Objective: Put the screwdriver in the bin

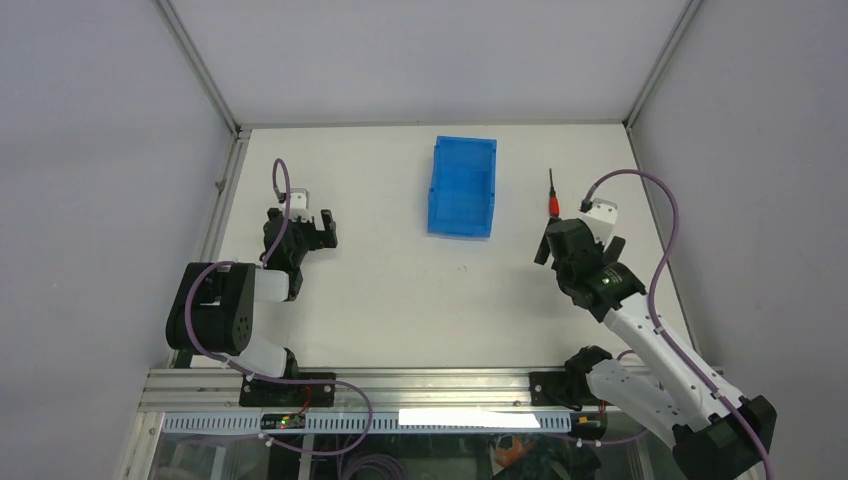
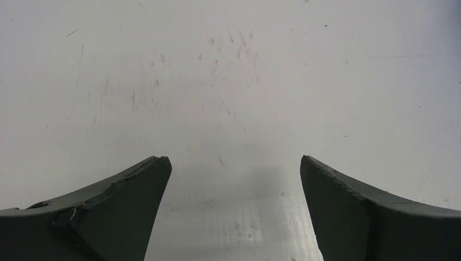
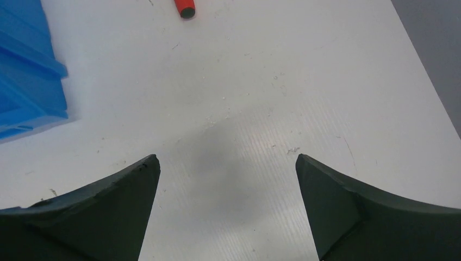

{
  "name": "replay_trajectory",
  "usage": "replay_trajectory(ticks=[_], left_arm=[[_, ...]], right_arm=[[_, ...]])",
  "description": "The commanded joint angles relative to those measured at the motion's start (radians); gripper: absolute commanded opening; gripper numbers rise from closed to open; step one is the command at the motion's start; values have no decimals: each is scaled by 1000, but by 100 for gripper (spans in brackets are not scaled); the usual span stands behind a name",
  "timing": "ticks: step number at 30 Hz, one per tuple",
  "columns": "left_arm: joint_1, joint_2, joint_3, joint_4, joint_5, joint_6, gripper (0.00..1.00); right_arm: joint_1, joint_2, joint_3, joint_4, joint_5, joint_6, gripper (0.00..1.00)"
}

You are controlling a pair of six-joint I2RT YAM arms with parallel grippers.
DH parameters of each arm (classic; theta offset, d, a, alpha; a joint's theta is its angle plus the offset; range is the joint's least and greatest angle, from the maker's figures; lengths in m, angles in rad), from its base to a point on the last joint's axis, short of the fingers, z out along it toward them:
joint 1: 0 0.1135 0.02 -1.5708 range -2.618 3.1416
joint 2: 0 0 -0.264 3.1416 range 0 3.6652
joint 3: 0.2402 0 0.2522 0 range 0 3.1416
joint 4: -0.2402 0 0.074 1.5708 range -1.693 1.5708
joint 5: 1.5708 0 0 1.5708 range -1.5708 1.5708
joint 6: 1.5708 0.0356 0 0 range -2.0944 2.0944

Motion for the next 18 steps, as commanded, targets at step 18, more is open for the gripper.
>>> replay_trajectory(ticks=[18], left_arm=[[-8,-24,5,27,-1,-18,99]], right_arm=[[-238,393,379,140,-367,-217,99]])
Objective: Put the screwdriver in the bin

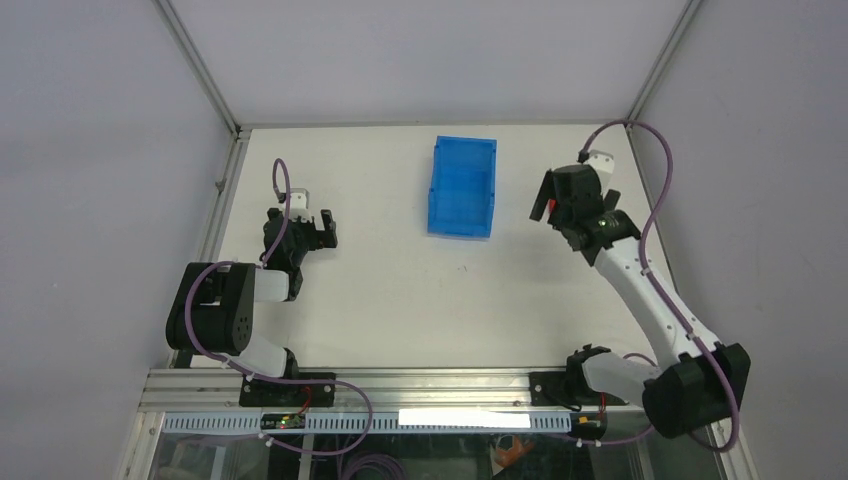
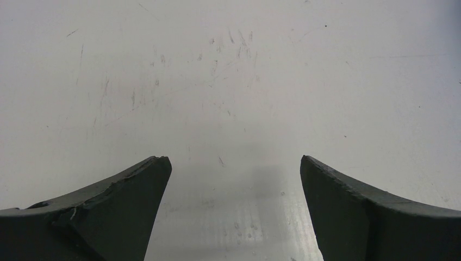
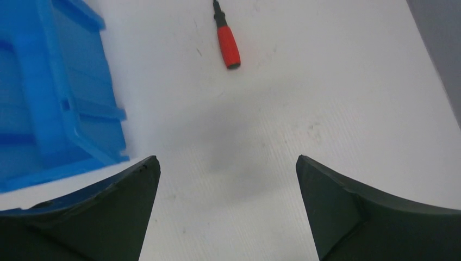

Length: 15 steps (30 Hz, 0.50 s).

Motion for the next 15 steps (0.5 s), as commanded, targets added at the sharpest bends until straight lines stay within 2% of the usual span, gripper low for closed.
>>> replay_trajectory(ticks=[1,8,15], left_arm=[[-8,-24,5,27,-2,-17,99],[-8,-24,5,27,0,-18,99],[-8,-24,5,27,-2,-18,99]], right_arm=[[-141,185,165,82,-217,-143,99],[-289,571,411,66,-410,-212,99],[-350,877,635,-17,-487,-261,97]])
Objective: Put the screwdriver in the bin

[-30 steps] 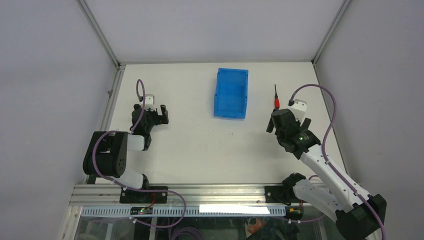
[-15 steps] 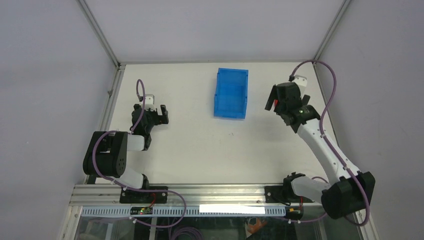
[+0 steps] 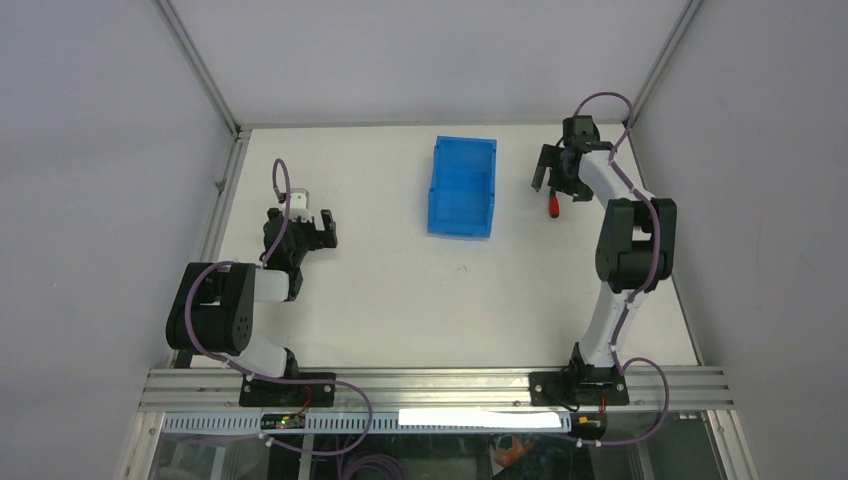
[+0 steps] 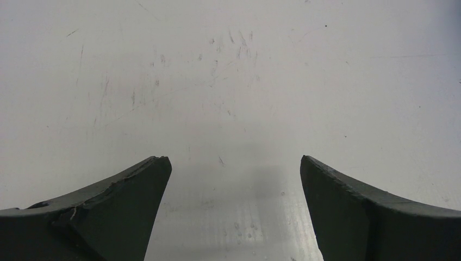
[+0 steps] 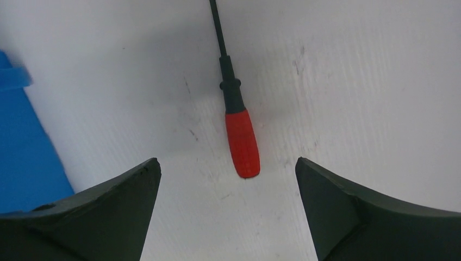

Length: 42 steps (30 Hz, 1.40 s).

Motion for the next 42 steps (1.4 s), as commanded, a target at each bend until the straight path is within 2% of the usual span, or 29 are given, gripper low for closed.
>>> replay_trajectory(ticks=[1,4,7,9,10,11,13,14,15,22,27,35,39,42], left_arm=[[-9,-24,5,27,-1,-18,99],[-8,-25,5,27,-1,-17,99],[-9,-24,5,27,-1,-17,99],[-8,-25,5,27,-1,-17,99],[-8,-24,5,27,-1,-17,99],[-8,-25,5,27,-1,-17,99],[-8,-24,5,27,-1,-18,99],[-8,-24,5,27,-1,-17,99],[-8,-24,4,27,-1,-17,99],[-8,-24,5,27,-2,-17,99],[-9,-24,5,27,-1,-18,99],[-9,-24,5,27,0,-17,99],[-8,-24,5,27,-1,-17,99],[-9,-24,5,27,-1,-17,99]], right_arm=[[-21,107,130,-63,-95,-62,96],[-21,182,167,-72,-78,-71,93],[-21,271,231,-144,-50,-76,82],[-21,312,241,-153,-36,-74,70],[-21,320,239,-151,-30,-70,63],[-21,323,233,-146,-18,-64,45],[-21,326,234,-146,3,-64,24],[-22,330,254,-161,9,-70,7],[-22,333,279,-190,15,-69,0],[-21,193,317,-258,7,-46,0],[12,67,373,-387,2,-24,0],[257,-110,414,-394,29,40,4],[388,-89,498,-379,23,66,5],[441,-40,552,-366,45,83,5]])
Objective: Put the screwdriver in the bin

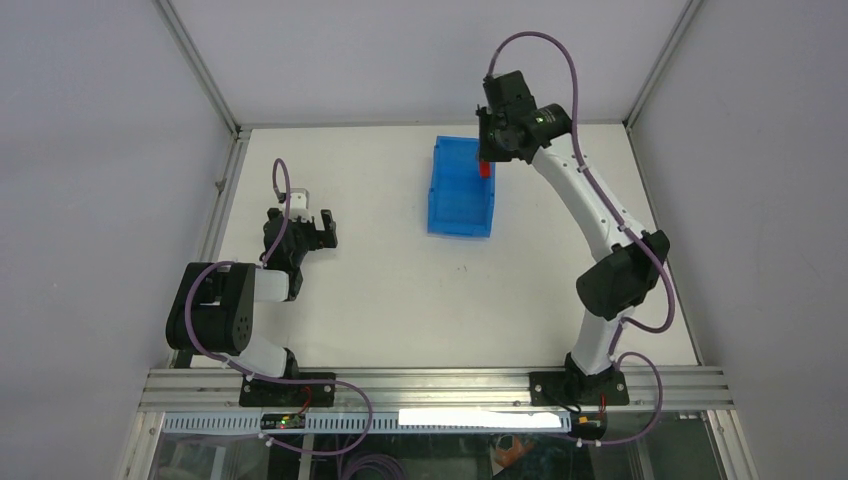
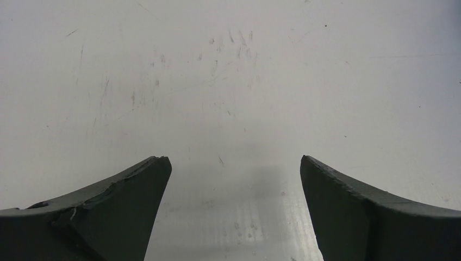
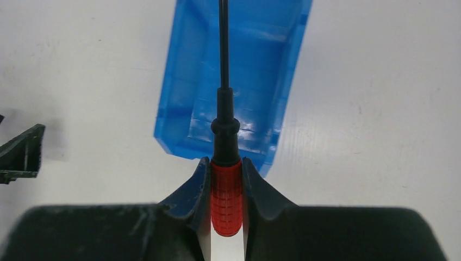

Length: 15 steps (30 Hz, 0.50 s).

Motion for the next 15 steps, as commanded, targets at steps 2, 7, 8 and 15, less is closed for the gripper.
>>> replay_trajectory(ticks=[2,7,8,15], left_arm=[[-8,-24,5,27,0,-19,99],[-8,-25,5,27,-1,-17,99],[-8,-25,5,27,0,-19,99],[-9,-24,5,27,-1,-17,99]], right_arm=[[64,72,83,40,36,42,5],[100,157,34,121,40,31,7],[105,179,29,132,35,24,7],[128,324,3,146,97,32,11]])
